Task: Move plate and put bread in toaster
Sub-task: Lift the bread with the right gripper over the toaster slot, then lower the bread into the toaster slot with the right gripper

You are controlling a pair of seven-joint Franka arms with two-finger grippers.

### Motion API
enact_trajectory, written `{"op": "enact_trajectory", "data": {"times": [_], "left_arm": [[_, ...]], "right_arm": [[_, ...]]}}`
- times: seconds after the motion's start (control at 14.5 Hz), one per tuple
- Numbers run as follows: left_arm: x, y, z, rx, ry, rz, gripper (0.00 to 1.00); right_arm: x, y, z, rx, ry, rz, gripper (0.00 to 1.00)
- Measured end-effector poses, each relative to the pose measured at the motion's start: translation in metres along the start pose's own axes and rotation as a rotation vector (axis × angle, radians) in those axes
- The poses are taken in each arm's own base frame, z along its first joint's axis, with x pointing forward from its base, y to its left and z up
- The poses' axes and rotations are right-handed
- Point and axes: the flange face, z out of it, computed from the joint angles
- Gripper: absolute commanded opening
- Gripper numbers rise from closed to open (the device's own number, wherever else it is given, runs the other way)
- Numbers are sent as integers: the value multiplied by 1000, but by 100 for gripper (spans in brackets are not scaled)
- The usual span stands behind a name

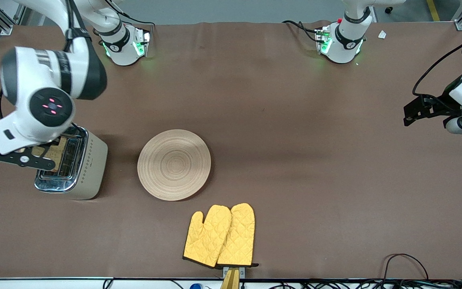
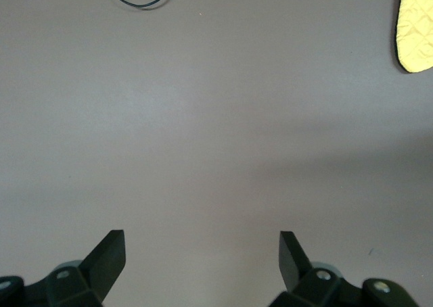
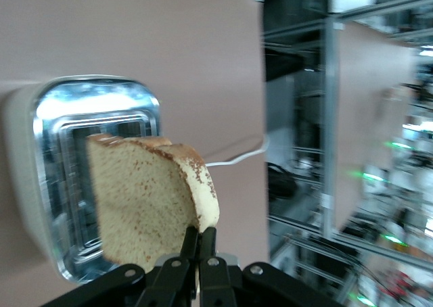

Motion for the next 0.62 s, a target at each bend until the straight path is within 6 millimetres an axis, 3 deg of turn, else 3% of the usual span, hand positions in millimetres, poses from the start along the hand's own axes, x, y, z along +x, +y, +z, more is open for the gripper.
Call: {"op": "enact_trajectory", "data": {"times": [0.14,0.28,0.62], "left_arm": [[0,0,0,0,0,0,100],[0,0,0,0,0,1,100],[0,0,0,0,0,1,100]], "right_arm": [[-1,-36,6,-80,2,10,0],[-1,-57,18,-162,17,18,0],[0,-68,38,-230,21,23,0]]}}
